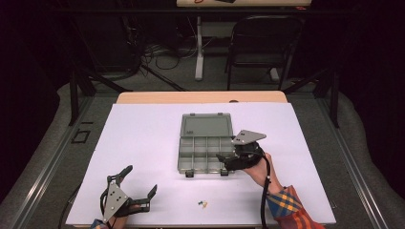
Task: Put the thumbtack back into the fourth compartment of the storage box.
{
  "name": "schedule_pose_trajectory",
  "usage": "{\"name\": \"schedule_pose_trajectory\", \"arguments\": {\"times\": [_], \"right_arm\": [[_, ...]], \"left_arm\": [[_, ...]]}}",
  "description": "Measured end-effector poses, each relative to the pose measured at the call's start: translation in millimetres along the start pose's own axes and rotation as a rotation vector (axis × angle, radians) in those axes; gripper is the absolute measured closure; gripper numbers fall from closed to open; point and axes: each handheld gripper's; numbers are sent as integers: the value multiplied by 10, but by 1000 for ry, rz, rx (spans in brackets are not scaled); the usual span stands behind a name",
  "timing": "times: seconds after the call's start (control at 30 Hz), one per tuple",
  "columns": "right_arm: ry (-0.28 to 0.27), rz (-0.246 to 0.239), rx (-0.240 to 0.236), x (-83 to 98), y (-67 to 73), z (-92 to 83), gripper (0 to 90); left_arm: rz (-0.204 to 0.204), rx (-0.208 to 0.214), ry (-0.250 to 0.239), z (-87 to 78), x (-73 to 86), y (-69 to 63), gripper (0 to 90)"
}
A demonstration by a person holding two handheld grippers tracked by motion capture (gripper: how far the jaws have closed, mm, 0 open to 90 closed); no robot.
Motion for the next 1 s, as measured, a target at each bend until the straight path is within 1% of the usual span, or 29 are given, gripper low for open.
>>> {"name": "schedule_pose_trajectory", "arguments": {"times": [0.03, 0.07, 0.1, 0.13, 0.17, 0.2, 0.23, 0.33, 0.4, 0.5, 0.53, 0.6, 0.7, 0.73, 0.8, 0.83, 0.9, 1.0], "right_arm": [[0, 0, 0, 0, 0, 0, 143], [-4, -18, -13, -4, 56, -28, 124], [-4, -18, -13, -4, 56, -28, 124], [-9, -34, -25, -7, 114, -49, 98], [-9, -34, -25, -7, 114, -49, 98], [-12, -48, -40, -10, 179, -65, 75], [-12, -48, -40, -10, 179, -65, 75], [-12, -86, -60, -12, 305, -82, 34], [-14, -88, -63, -10, 326, -83, 29], [-6, -108, -88, -2, 415, -77, 8], [3, -118, -103, 5, 464, -66, 0], [8, -123, -106, 9, 485, -62, 0], [20, -144, -119, 27, 573, -44, 0], [25, -154, -130, 36, 618, -30, 0], [25, -156, -132, 39, 633, -25, 0], [33, -165, -144, 47, 666, -14, 0], [34, -167, -146, 53, 684, -5, 0], [56, -181, -177, 87, 750, 34, 0]], "left_arm": [[0, 0, 0, 0, 0, 0, 3], [0, 0, 1, -1, 0, 1, 4], [1, 0, 2, -3, 0, 3, 4], [0, 0, 2, -3, 0, 2, 4], [-1, 0, 1, -4, 0, 1, 4], [-1, -1, 0, -5, 0, 1, 4], [-1, -1, 0, -5, 0, 1, 4], [-1, -1, 0, -8, 0, 3, 4], [-1, -1, -1, -9, -1, 4, 4], [-4, -2, -1, -9, 0, 7, 4], [-2, -2, -1, -10, 0, 7, 3], [-3, -1, -1, -9, -1, 6, 4], [-4, 0, 0, -8, 1, 8, 4], [-3, -1, 1, -9, 2, 8, 3], [-3, 0, 1, -10, 1, 8, 4], [-3, -1, 0, -10, 0, 7, 4], [-2, 1, -1, -9, -3, 5, 4], [-2, 2, -1, -5, -6, 4, 4]]}}
Point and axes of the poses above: each handheld gripper's, and its own axes: z roughly forward along the jaws, x roughly out of its underside, y roughly to its left, and after that the axes turned 13 degrees about y, right-handed
